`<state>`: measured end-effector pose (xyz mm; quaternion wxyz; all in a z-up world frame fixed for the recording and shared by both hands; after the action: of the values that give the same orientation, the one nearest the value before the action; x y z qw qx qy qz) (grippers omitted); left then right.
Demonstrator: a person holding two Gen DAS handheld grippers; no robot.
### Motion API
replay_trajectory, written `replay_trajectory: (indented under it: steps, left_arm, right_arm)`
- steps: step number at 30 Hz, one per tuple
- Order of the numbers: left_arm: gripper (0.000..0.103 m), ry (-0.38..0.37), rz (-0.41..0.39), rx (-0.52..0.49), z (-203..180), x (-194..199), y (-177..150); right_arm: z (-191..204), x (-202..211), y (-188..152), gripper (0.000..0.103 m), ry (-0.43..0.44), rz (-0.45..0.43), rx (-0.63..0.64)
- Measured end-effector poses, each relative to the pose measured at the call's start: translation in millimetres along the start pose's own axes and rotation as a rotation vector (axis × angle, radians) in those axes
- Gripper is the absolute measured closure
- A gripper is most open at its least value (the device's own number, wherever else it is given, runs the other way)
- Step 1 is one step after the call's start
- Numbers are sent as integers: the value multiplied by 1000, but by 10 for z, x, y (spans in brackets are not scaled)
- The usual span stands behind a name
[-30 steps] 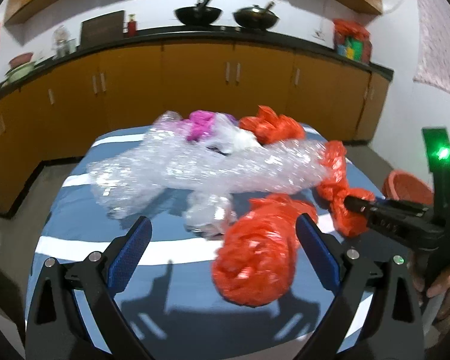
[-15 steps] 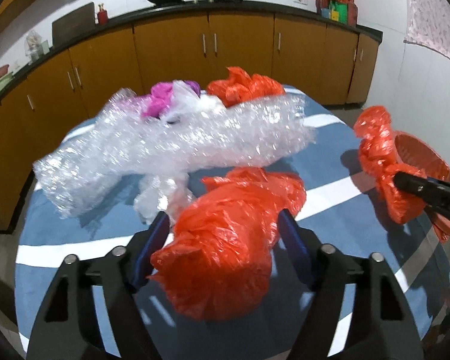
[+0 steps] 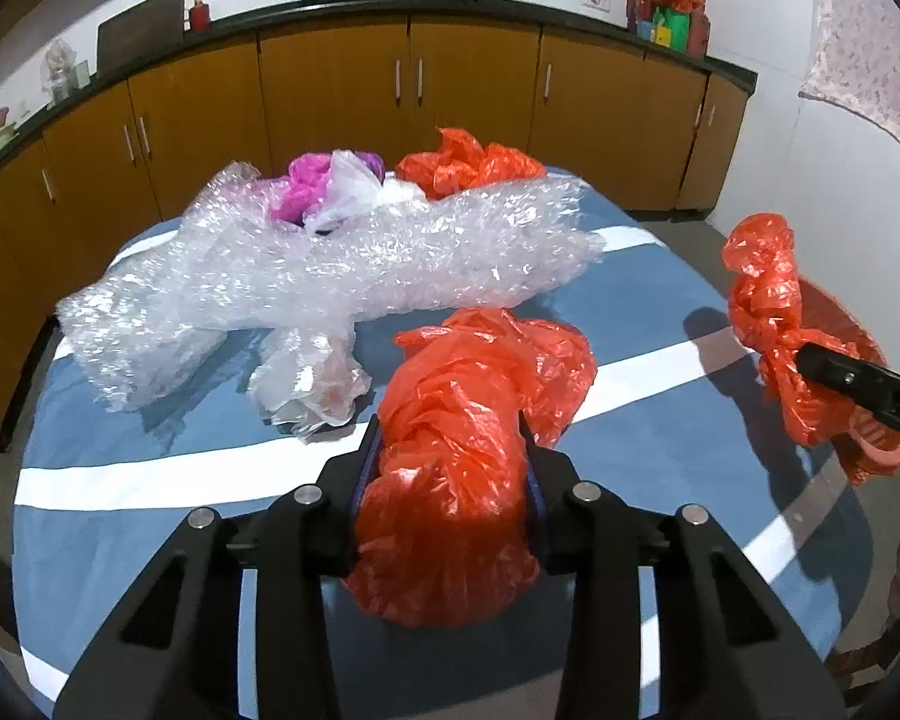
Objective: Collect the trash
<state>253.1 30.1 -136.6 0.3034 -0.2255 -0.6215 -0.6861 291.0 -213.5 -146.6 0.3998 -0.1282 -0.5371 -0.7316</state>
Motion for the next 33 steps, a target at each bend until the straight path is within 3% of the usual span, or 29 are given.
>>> replay_trajectory:
  steps: [13, 33]
  left_arm:
    - [64, -54, -114, 50, 83, 637, 233]
    - [64, -124, -186, 59, -281, 981, 466]
  right_arm:
    - [95, 410, 18, 76, 4, -53, 16]
    - [-157, 1131, 101, 76, -76, -153, 17]
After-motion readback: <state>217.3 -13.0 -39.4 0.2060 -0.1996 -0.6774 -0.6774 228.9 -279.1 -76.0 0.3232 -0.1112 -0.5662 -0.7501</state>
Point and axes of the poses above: each gripper's, at about its wrist camera, not at the fingertips, and x roughly against the way its jaws point, z to its left, y to its top, the point moved 5 cm from there along -x, roughly the way its jaws point, and after that the axes turned 13 degrees about y, right-handed, at the moved point
